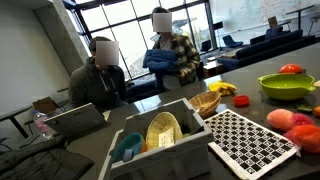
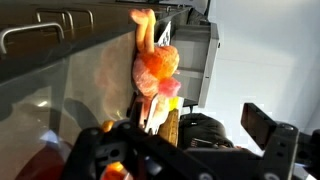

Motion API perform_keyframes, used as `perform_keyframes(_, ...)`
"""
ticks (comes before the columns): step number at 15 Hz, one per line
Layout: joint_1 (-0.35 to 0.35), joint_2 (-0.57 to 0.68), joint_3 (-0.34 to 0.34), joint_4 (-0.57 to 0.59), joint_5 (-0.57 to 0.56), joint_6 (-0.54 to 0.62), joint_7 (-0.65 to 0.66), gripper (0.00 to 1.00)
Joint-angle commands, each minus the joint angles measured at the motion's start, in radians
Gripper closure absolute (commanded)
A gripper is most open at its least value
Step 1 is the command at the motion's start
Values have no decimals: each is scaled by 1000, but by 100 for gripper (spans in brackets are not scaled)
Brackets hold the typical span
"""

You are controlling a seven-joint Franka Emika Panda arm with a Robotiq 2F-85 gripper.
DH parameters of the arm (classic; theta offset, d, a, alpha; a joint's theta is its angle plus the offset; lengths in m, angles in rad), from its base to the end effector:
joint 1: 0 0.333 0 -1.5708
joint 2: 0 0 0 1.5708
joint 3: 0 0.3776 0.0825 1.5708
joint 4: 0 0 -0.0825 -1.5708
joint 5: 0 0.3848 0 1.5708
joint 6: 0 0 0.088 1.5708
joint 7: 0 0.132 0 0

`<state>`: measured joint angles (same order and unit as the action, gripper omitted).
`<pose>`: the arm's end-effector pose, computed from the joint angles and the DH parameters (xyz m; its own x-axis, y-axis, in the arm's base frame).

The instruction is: Pour the contents in the orange object inside the bowl

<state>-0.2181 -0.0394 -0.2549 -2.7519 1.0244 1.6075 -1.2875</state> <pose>0.2999 -0.0294 0.2865 0.9948 0.0407 0.0933 0.1003 -0.2375 -0.9662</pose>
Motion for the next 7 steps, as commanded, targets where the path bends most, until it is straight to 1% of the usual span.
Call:
perform_keyframes(1,-8,-14,7,-7,-2,0,4,0)
perform_keyframes(7,-7,-27,8,-15,-1,6,8,0)
